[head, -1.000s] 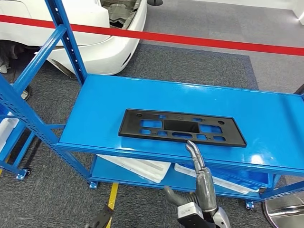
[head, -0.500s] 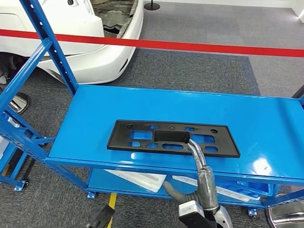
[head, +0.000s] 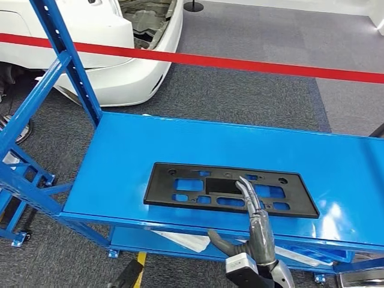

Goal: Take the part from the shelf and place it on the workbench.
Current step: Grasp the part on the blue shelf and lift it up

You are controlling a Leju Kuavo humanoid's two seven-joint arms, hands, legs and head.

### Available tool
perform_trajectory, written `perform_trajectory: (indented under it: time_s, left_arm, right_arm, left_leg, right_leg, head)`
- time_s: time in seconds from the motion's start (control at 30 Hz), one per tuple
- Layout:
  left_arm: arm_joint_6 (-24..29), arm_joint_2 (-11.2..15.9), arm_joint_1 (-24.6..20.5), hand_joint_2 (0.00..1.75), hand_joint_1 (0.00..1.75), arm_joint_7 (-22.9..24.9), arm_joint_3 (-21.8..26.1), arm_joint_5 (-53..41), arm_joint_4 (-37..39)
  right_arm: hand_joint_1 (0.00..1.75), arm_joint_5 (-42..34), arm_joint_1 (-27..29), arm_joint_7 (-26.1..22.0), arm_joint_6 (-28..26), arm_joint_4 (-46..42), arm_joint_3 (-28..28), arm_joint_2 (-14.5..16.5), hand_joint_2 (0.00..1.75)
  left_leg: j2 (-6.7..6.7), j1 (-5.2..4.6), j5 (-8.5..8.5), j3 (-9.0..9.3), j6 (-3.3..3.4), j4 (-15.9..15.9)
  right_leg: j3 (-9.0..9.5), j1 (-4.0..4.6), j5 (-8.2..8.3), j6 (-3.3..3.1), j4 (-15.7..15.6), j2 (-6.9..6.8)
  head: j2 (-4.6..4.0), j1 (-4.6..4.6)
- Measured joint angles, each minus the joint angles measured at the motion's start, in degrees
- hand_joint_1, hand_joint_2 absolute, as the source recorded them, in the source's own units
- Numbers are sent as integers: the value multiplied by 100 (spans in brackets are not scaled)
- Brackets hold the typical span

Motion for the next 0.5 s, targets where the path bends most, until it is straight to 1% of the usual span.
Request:
perform_trajectory:
  time_s: [0.03,0.07,0.1,0.13,0.17,0.2,0.23,0.27,0.3,0.33,0.37,0.4,0.43,0.5]
  left_arm:
    - [29,0,-4,0,0,11,1,-3,0]
    - [71,0,-4,0,0,26,1,-5,0]
    - [123,0,-3,0,0,49,2,-9,0]
    - [184,-2,-2,0,0,71,2,-16,0]
    - [235,-4,-6,0,0,87,2,-27,0]
    - [276,-11,-11,0,0,106,2,-46,0]
    - [307,-21,-20,0,0,121,2,-63,0]
    - [335,-31,-32,0,0,141,2,-80,0]
    - [357,-40,-41,0,0,162,1,-95,0]
    - [375,-48,-47,0,0,178,-2,-103,1]
    - [390,-51,-51,0,0,191,-4,-110,1]
    - [395,-55,-54,0,0,199,-7,-116,2]
    - [399,-56,-57,0,0,205,-9,-119,2]
    - [407,-55,-63,0,0,221,-10,-121,2]
  right_arm:
    - [0,13,3,2,4,1,-14,-13,175]
    - [0,31,10,5,12,3,-26,-27,175]
    - [0,59,15,11,23,4,-35,-44,175]
    - [0,97,17,24,45,4,-43,-65,175]
    - [0,133,15,43,70,3,-50,-92,175]
    - [0,165,12,67,104,-1,-62,-126,175]
    - [0,186,8,96,155,-4,-78,-172,175]
    - [0,194,1,119,216,-13,-99,-221,175]
    - [0,203,-3,149,294,-26,-128,-279,175]
    - [0,217,-7,183,386,-36,-161,-345,175]
    - [0,238,-14,212,479,-47,-196,-412,175]
    - [0,256,-18,244,569,-54,-236,-484,175]
    - [0,266,-24,268,651,-56,-276,-554,175]
    - [0,249,-34,295,813,-67,-357,-677,175]
  left_leg:
    - [0,-2,-16,6,14,-1]
    - [0,-6,-33,15,22,0]
    - [-2,-11,-54,32,25,0]
    - [-6,-17,-77,62,27,0]
    - [-11,-25,-105,105,25,-1]
    - [-16,-31,-135,149,20,-5]
    - [-20,-38,-159,190,11,-11]
    - [-22,-38,-178,210,-9,-22]
    - [-23,-38,-185,233,-36,-28]
    - [-23,-41,-194,240,-49,-33]
    - [-23,-40,-209,253,-52,-42]
    - [-22,-43,-220,276,-48,-51]
    - [-22,-44,-234,285,-36,-68]
    - [-23,-42,-236,314,-43,-108]
  right_leg:
    - [-229,-5,-148,17,371,-5]
    - [-444,-9,-243,27,679,-7]
    - [-584,-9,-238,25,829,-8]
    - [-615,-6,-105,11,754,-8]
    - [-544,1,130,-18,479,-8]
    - [-411,15,398,-63,88,-10]
    - [-293,35,566,-109,-249,-16]
    - [-206,59,629,-154,-495,-20]
    - [-166,79,654,-192,-632,-21]
    - [-147,84,646,-172,-672,-17]
    - [-121,83,683,-145,-715,-9]
    - [-102,79,735,-119,-735,-3]
    - [-83,74,742,-88,-738,0]
    - [-79,78,718,-116,-737,0]
  head:
    - [1,2]
    - [0,2]
    - [1,1]
    - [1,1]
    - [1,1]
    - [1,1]
    - [1,-3]
    - [1,-2]
    - [1,-5]
    - [0,-8]
    - [0,-12]
    - [0,-19]
    - [1,-25]
    - [1,-33]
